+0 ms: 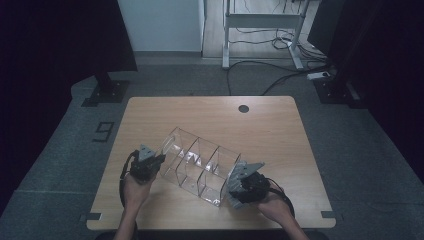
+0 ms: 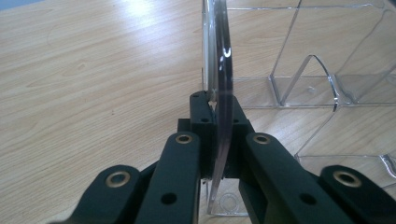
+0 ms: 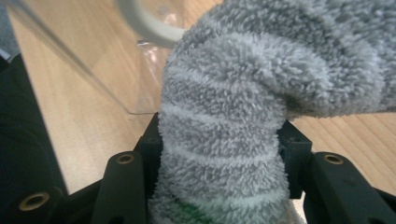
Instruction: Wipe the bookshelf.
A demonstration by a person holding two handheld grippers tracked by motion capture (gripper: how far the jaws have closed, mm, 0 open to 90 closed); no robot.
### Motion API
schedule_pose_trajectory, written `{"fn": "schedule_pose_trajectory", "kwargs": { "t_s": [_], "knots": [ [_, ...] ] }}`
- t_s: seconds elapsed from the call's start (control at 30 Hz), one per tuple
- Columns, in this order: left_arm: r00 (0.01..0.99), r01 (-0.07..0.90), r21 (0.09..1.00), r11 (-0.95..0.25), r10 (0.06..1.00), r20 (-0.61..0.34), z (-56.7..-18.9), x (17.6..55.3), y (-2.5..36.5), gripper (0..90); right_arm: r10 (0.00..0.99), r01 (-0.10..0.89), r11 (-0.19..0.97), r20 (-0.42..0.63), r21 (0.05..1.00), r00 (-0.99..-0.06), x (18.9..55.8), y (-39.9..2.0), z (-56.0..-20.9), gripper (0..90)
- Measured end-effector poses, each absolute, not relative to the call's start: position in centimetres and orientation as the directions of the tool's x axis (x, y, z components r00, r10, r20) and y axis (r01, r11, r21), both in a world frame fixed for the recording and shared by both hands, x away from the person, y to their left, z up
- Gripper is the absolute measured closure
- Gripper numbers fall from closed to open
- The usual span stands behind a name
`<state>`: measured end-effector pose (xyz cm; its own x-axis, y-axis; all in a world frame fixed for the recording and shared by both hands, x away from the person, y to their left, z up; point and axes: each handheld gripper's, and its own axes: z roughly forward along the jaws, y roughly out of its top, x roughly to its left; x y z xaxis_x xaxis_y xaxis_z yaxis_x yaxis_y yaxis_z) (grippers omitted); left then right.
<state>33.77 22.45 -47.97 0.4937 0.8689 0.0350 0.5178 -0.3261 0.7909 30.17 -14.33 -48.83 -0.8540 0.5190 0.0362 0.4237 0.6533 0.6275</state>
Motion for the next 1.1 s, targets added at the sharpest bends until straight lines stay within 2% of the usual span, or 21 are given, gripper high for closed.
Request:
{"fn": "schedule_pose_trajectory", "kwargs": {
  "t_s": [0.7, 1.1],
  "knots": [
    [0.495, 0.518, 0.792, -0.324, 0.868, 0.032, -48.0, 33.8, 22.5, 87.0, 0.636, 0.516, 0.572, 0.053, 0.638, -0.770, 33.8, -16.3, -49.2, 49.2],
    [0.489, 0.517, 0.795, -0.317, 0.872, 0.030, -48.0, 33.8, 22.5, 86.8, 0.656, 0.533, 0.575, 0.039, 0.621, -0.754, 34.6, -16.2, -49.8, 49.0]
  ]
}}
